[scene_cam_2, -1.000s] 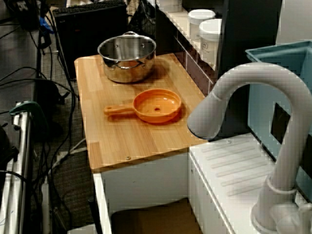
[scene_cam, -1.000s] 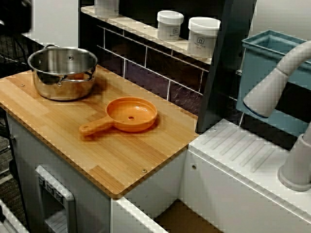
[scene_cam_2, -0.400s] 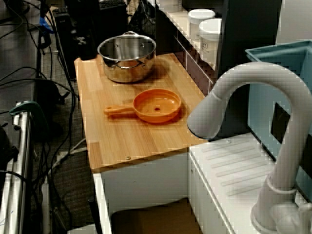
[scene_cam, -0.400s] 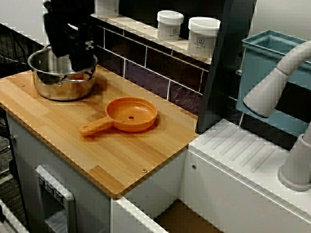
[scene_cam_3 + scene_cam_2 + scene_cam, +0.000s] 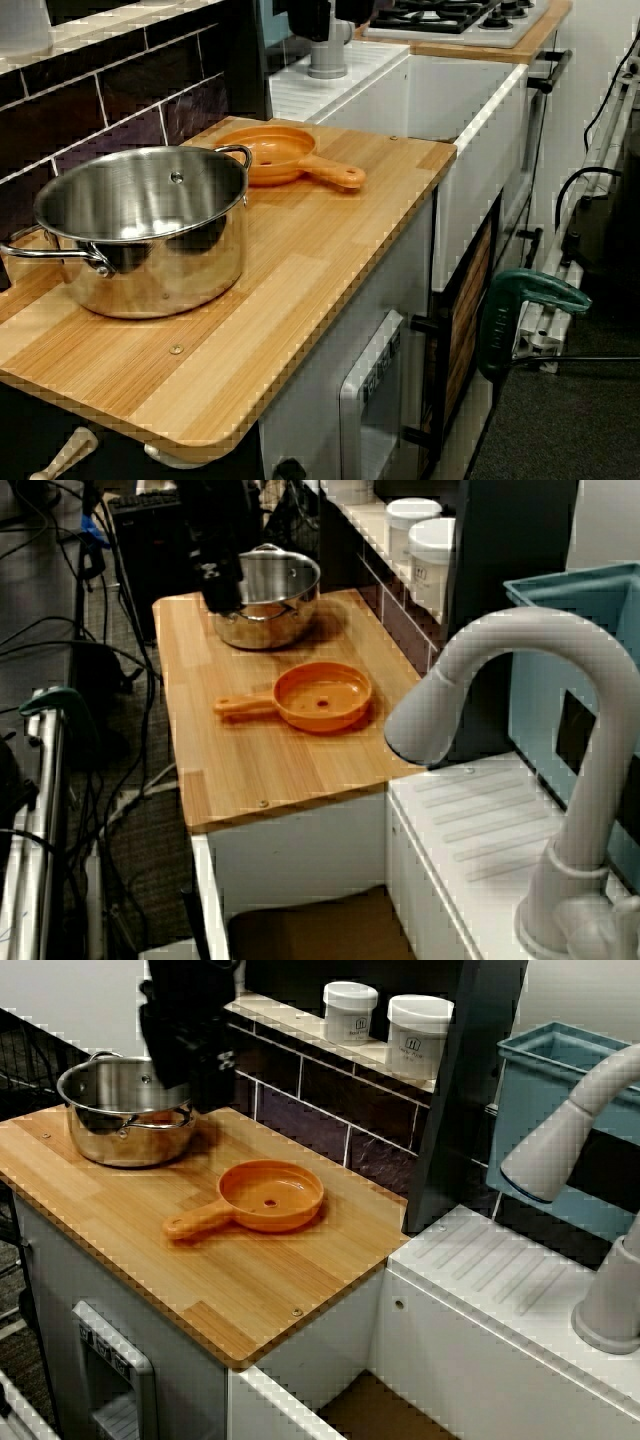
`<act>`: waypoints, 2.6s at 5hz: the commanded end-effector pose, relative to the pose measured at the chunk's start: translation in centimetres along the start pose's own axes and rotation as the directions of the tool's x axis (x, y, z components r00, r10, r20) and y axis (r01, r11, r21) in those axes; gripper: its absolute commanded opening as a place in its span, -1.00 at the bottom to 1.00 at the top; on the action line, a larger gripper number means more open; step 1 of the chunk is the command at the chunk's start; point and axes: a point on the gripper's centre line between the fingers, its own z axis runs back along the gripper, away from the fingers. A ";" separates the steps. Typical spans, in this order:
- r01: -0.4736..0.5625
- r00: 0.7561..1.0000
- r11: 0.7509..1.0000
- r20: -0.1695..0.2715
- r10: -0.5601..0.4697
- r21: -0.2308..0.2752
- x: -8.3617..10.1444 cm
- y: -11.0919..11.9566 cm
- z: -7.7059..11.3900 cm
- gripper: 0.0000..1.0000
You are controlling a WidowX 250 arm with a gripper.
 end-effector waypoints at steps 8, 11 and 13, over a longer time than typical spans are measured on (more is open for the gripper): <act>-0.036 0.994 0.997 -0.098 0.043 0.070 -1.6 1.9 -6.9 1.00; -0.030 0.996 0.997 -0.077 0.035 0.073 -1.1 1.5 -7.9 1.00; -0.036 0.998 0.997 -0.051 0.040 0.074 -1.3 0.5 -7.6 1.00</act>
